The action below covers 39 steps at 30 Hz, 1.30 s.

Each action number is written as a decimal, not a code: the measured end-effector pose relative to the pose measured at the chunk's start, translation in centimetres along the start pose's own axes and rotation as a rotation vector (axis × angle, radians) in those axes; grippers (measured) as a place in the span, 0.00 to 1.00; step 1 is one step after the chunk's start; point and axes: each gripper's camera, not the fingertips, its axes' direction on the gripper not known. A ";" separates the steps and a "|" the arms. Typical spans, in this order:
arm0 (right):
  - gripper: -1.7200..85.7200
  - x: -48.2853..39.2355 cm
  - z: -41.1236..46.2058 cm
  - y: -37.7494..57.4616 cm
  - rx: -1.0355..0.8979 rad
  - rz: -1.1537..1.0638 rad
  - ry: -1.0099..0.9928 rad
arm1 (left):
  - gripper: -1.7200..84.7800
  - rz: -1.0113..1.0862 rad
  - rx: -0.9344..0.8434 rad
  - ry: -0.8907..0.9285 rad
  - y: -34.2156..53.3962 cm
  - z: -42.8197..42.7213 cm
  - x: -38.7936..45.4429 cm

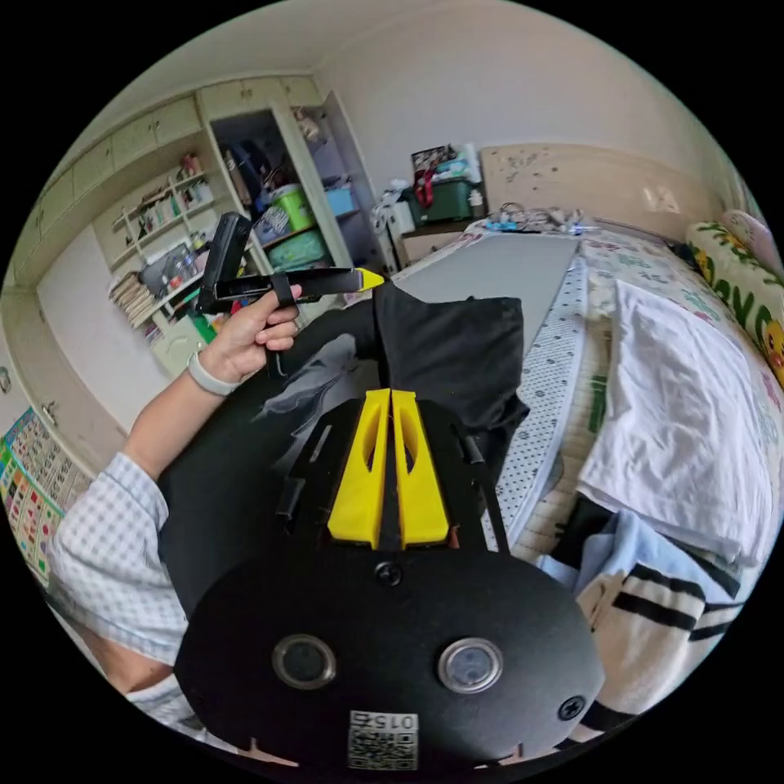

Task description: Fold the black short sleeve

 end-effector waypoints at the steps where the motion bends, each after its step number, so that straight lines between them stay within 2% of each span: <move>1: 0.01 -1.0 0.5 0.0 -0.048 -0.036 -0.009 | 0.03 -0.003 -0.033 0.005 1.2 -0.5 -1.1; 7: 0.07 -2.4 0.9 0.0 -0.197 -0.052 -0.026 | 0.11 0.021 -0.148 -0.048 4.0 -1.9 -4.4; 12: 0.09 -0.8 -1.5 0.4 0.025 0.119 0.162 | 0.12 0.026 -0.053 -0.090 1.5 -3.9 -5.0; 16: 0.09 0.8 -0.3 0.3 0.073 0.239 0.320 | 0.12 0.041 -0.084 -0.045 -3.2 0.5 -3.0; 20: 0.09 1.7 1.0 0.0 0.015 0.269 0.229 | 0.12 0.073 -0.176 -0.036 -6.7 7.0 -0.5; 24: 0.09 1.1 1.7 -0.3 0.004 0.242 0.213 | 0.11 0.143 -0.261 -0.136 -9.9 12.4 1.9; 29: 0.09 1.6 2.1 -0.3 0.005 0.275 0.181 | 0.11 0.333 -0.299 0.047 -10.2 12.2 7.2; 36: 0.11 1.1 2.7 -0.2 0.016 0.251 0.180 | 0.11 0.728 -0.382 0.214 -5.0 5.7 16.0; 39: 0.13 1.4 3.5 -0.1 -0.003 0.250 0.169 | 0.11 0.809 -0.361 0.131 -4.3 5.0 17.4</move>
